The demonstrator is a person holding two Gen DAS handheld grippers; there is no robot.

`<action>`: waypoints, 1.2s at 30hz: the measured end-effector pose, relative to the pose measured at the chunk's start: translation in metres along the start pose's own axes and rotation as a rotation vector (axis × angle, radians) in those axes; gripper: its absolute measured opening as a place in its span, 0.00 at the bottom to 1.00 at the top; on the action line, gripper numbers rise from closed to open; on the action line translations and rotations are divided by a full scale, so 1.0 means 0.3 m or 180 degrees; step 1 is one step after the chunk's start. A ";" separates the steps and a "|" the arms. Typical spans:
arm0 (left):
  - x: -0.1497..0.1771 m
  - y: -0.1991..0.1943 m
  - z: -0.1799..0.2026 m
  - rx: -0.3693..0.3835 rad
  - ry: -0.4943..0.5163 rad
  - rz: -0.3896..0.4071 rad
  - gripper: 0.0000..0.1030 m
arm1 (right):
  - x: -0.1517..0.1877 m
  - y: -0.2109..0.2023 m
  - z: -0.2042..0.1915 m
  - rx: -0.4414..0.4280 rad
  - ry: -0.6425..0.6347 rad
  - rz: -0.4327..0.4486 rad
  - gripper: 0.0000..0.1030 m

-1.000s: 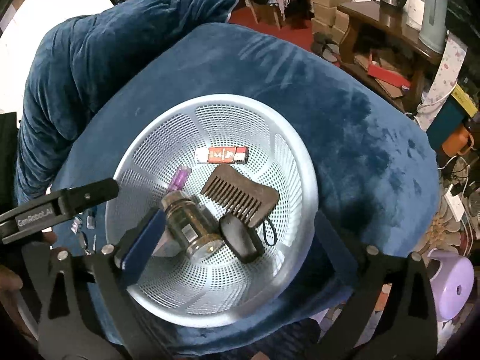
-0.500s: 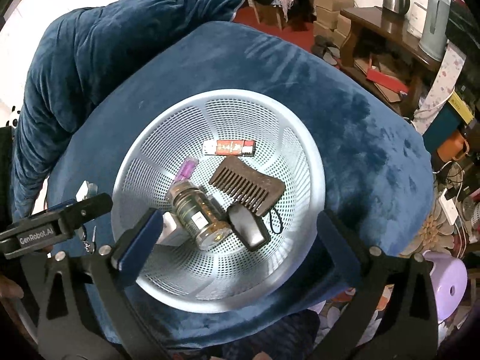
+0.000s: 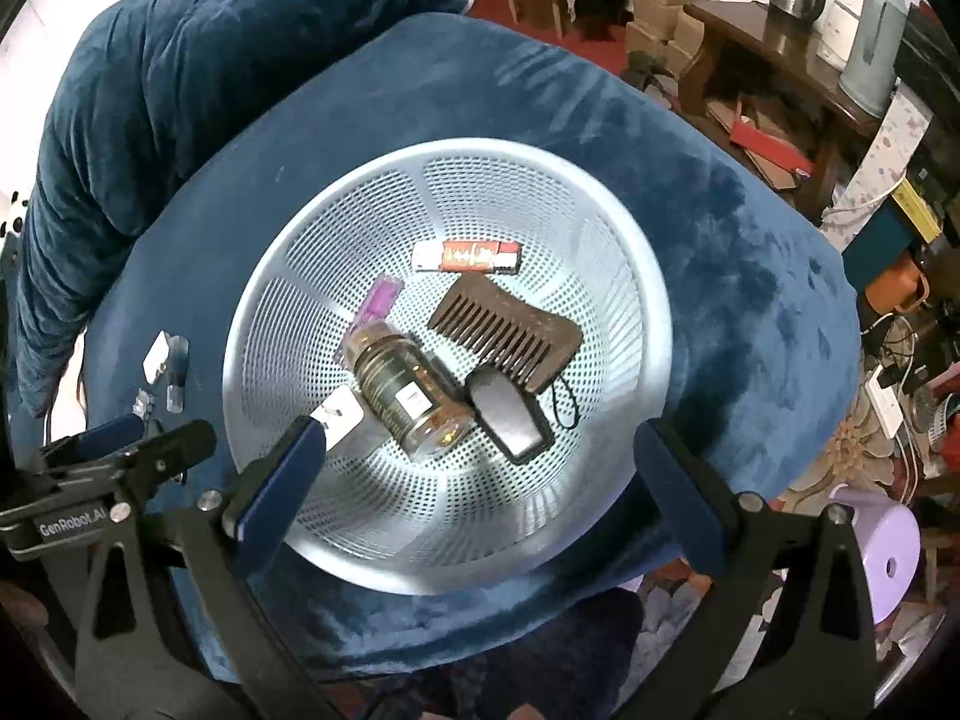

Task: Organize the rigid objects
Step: 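Withdraw both tools from the basket back over the table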

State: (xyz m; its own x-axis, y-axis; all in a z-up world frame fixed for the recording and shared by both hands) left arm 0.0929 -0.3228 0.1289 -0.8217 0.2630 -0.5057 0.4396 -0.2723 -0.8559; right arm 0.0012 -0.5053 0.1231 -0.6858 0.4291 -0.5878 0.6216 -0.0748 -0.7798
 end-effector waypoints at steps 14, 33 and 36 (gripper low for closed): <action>0.042 -0.033 -0.067 -0.0013 -0.0068 -0.0058 1.00 | 0.029 -0.011 -0.076 -0.0027 -0.0134 -0.0108 1.00; 0.078 -0.073 -0.159 -0.0011 -0.0170 -0.0043 1.00 | 0.045 -0.032 -0.149 0.0007 -0.0313 -0.0112 1.00; 0.078 -0.077 -0.180 -0.0016 -0.0196 -0.0037 1.00 | 0.044 -0.031 -0.168 -0.0002 -0.0346 -0.0113 1.00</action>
Point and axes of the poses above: each gripper's, at about its wrist camera, not at the fingertips, and y roughly the way its jaws point, z to its right, x to its underside, the point moved 2 cm from there along y, roughly the way its jaws point, and after that the axes turned 15 degrees about z, right-handed, at the moved point
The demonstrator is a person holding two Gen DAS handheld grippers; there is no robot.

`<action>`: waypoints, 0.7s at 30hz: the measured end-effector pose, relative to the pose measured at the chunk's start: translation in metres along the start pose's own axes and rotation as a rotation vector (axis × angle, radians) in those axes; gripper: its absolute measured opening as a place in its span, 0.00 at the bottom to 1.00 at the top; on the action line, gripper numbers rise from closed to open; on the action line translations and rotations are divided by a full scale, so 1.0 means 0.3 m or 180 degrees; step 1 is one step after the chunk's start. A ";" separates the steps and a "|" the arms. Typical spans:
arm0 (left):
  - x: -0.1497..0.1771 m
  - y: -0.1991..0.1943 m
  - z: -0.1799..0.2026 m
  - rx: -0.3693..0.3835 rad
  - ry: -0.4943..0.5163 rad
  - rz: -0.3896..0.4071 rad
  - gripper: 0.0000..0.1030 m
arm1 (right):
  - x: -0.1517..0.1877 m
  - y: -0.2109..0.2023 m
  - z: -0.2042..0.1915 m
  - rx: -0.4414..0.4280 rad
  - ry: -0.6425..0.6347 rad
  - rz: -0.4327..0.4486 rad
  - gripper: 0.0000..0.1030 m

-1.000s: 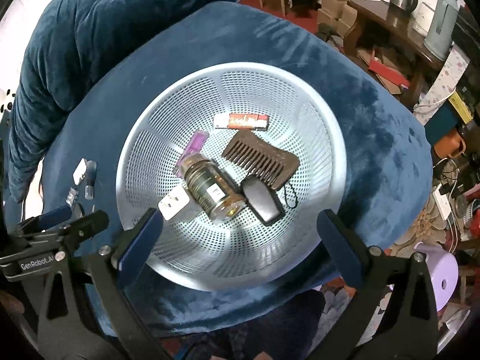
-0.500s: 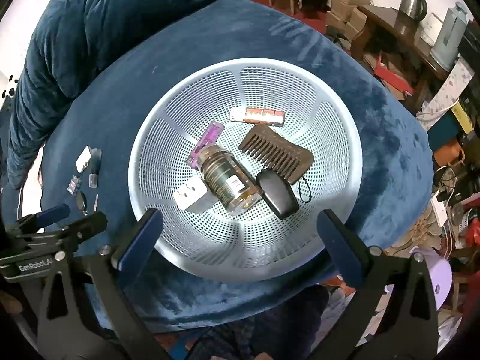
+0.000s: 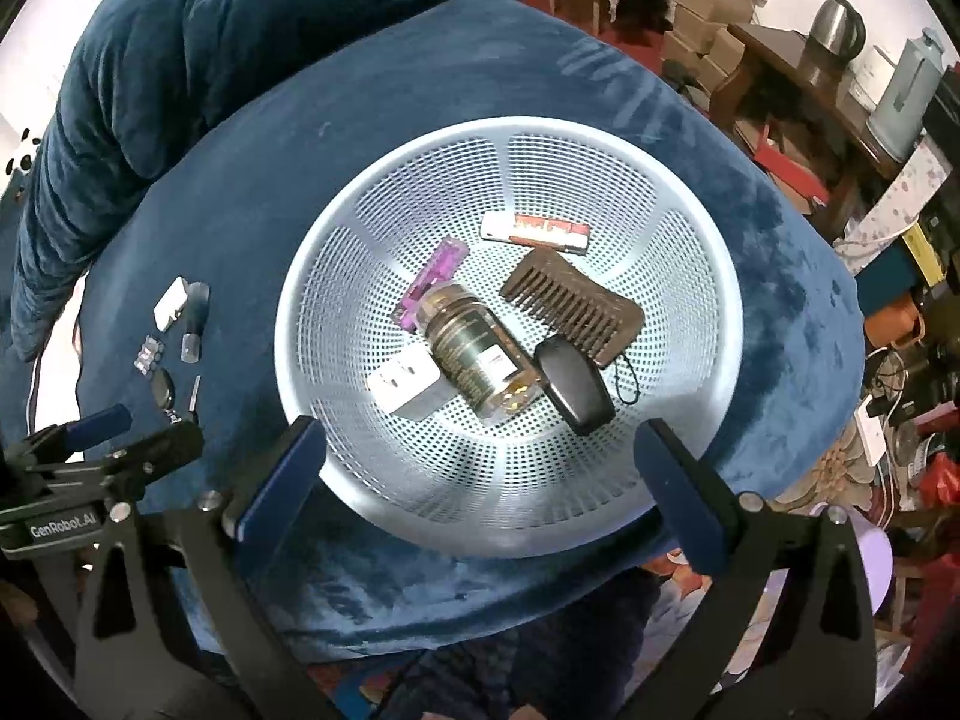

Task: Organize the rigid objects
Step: 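Withdraw both tools from the basket back over the table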

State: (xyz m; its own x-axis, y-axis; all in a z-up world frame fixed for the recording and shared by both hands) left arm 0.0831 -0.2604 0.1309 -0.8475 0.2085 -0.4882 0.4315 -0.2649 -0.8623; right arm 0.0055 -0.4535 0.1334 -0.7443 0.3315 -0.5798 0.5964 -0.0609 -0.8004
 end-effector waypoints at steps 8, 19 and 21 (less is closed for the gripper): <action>0.001 -0.008 -0.056 -0.0010 -0.0074 0.0010 1.00 | -0.005 0.006 -0.058 -0.0023 -0.0085 -0.0007 1.00; 0.008 -0.013 -0.155 -0.0022 -0.0204 0.0022 1.00 | -0.015 0.018 -0.154 -0.0062 -0.0231 -0.0021 1.00; 0.010 -0.014 -0.175 -0.0026 -0.0230 0.0024 1.00 | -0.015 0.022 -0.176 -0.0073 -0.0268 -0.0024 1.00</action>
Point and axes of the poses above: each gripper's, at about its wrist camera, not at the fingertips, and y roughly the way its jaws point, z to its right, x to its underside, the point moved 2 cm from there along y, roughly the way its jaws point, and after that the axes turned 15 degrees about z, right-handed, at the moved point
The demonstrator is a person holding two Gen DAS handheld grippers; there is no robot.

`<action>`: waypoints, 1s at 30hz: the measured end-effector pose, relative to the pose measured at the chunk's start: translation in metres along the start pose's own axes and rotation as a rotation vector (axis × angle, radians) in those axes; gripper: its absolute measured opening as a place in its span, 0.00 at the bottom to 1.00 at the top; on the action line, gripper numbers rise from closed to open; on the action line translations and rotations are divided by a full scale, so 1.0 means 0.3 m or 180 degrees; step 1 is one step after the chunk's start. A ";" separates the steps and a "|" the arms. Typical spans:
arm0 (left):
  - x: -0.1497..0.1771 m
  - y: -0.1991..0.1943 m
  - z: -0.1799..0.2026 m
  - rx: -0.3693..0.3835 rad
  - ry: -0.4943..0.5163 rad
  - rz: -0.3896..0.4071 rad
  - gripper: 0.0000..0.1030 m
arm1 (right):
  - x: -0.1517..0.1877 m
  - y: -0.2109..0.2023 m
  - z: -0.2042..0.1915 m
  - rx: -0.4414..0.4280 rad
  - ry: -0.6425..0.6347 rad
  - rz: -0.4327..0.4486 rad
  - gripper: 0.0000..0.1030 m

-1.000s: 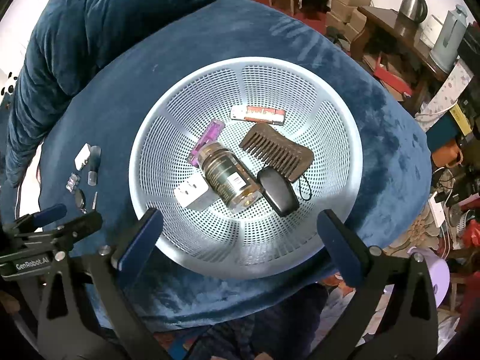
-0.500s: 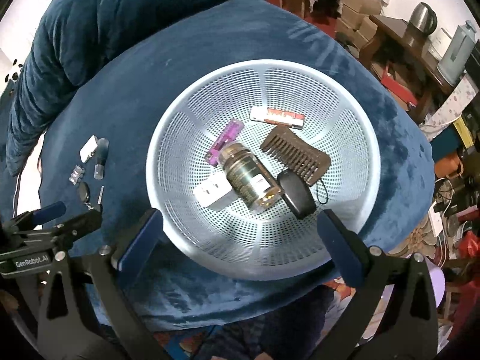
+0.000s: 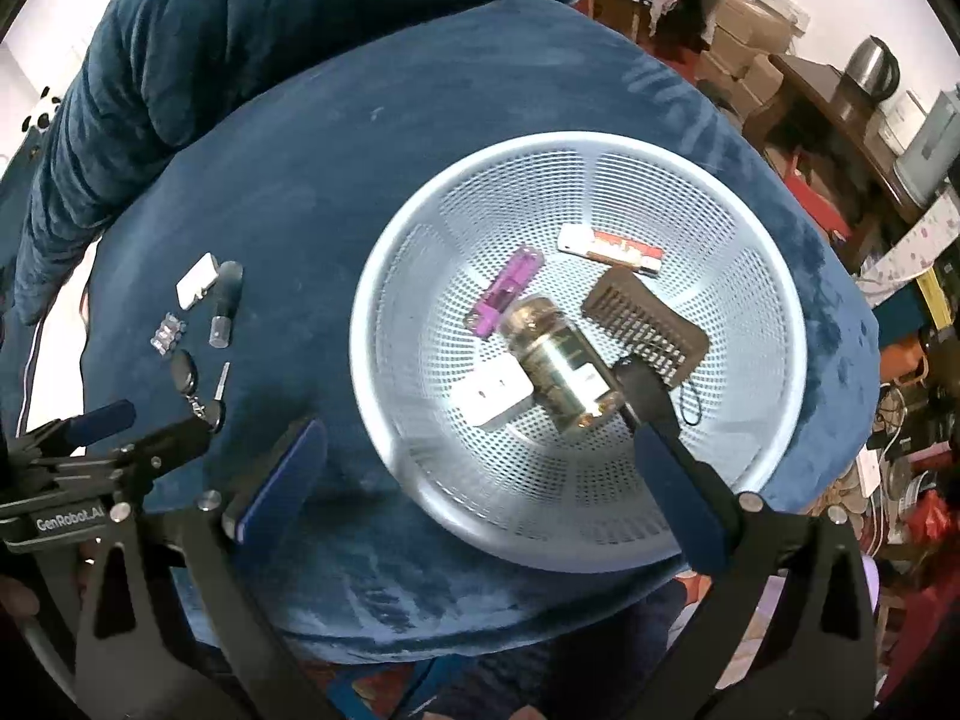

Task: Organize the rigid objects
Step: 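Withdraw both tools from the basket back over the table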

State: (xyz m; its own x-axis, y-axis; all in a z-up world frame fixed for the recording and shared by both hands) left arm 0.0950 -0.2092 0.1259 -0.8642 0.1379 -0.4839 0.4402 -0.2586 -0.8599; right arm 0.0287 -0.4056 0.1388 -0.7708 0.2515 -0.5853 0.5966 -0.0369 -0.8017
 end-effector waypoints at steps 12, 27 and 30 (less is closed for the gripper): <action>0.007 0.000 -0.115 -0.0014 -0.0158 0.0017 1.00 | -0.005 0.026 -0.096 -0.0021 -0.0124 -0.0004 1.00; 0.019 0.021 -0.289 -0.0020 -0.0437 0.0035 1.00 | -0.010 0.080 -0.216 -0.0150 -0.0241 -0.0043 1.00; 0.018 0.029 -0.340 -0.0045 -0.0501 0.0035 1.00 | -0.011 0.097 -0.246 -0.0190 -0.0272 -0.0064 1.00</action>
Point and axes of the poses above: each gripper's, at about its wrist camera, not at the fingertips, and y roughly the way its jaws point, z to its right, x to its underside, the point moved 2 cm from there along y, roughly the way its jaws point, and after that the axes turned 15 degrees about z, right-handed, at the moved point
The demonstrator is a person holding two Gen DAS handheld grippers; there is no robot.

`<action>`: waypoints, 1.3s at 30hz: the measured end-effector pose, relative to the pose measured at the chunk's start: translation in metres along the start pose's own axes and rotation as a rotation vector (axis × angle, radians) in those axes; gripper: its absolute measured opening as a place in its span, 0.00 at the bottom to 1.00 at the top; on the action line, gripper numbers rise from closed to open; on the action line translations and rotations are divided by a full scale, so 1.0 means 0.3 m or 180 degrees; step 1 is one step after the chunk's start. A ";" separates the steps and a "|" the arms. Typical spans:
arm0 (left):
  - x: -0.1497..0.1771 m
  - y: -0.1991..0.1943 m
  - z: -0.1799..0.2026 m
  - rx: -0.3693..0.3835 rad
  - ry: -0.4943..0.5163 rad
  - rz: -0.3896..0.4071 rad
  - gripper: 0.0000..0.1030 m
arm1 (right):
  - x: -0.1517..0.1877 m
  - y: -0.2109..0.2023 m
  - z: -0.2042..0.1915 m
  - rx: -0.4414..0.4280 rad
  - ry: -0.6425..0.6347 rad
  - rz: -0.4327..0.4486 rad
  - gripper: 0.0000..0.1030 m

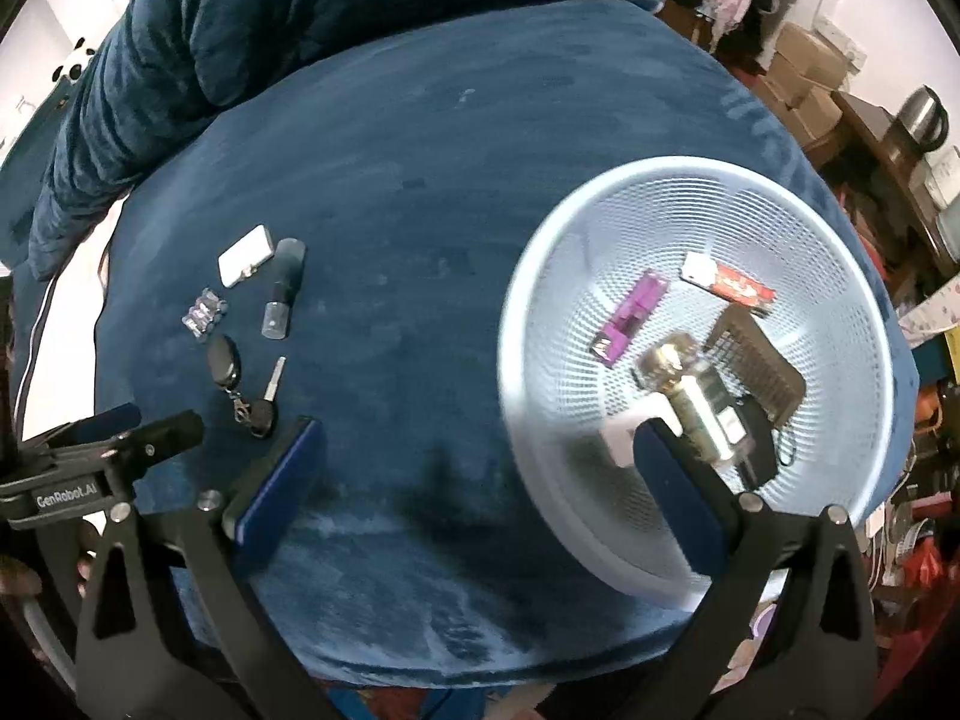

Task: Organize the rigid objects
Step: 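Withdraw both tools from the basket back over the table, then grasp the AA battery pack with the left tool while the right tool grasps the clear bottle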

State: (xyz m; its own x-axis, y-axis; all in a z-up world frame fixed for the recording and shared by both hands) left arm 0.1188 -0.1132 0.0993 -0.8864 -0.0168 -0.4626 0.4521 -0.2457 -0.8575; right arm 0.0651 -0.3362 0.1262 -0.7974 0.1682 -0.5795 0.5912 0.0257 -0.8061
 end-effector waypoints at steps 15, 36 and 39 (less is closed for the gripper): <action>-0.022 0.065 -0.233 -0.0178 -0.0261 -0.0040 1.00 | -0.031 0.121 -0.210 -0.0313 -0.0247 -0.0066 1.00; -0.075 0.210 -0.426 -0.0233 -0.0525 0.0008 0.99 | -0.075 0.458 -0.447 -0.0567 -0.0433 -0.0201 0.69; -0.089 0.225 -0.462 -0.0259 -0.0595 0.0014 0.99 | -0.078 0.526 -0.479 -0.0553 -0.0423 -0.0279 0.58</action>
State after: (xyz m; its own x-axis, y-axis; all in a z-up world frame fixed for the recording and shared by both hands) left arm 0.1868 0.0050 0.0225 -0.8841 -0.1992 -0.4228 0.4557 -0.1661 -0.8745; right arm 0.1946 -0.1945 0.0298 -0.8487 0.0270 -0.5282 0.5218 0.2056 -0.8279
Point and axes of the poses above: each gripper's, at about its wrist camera, not at the fingertips, and y roughly the way its jaws point, z to its right, x to its underside, the point moved 2 cm from there along y, roughly the way its jaws point, and after that the axes turned 15 degrees about z, right-handed, at the moved point
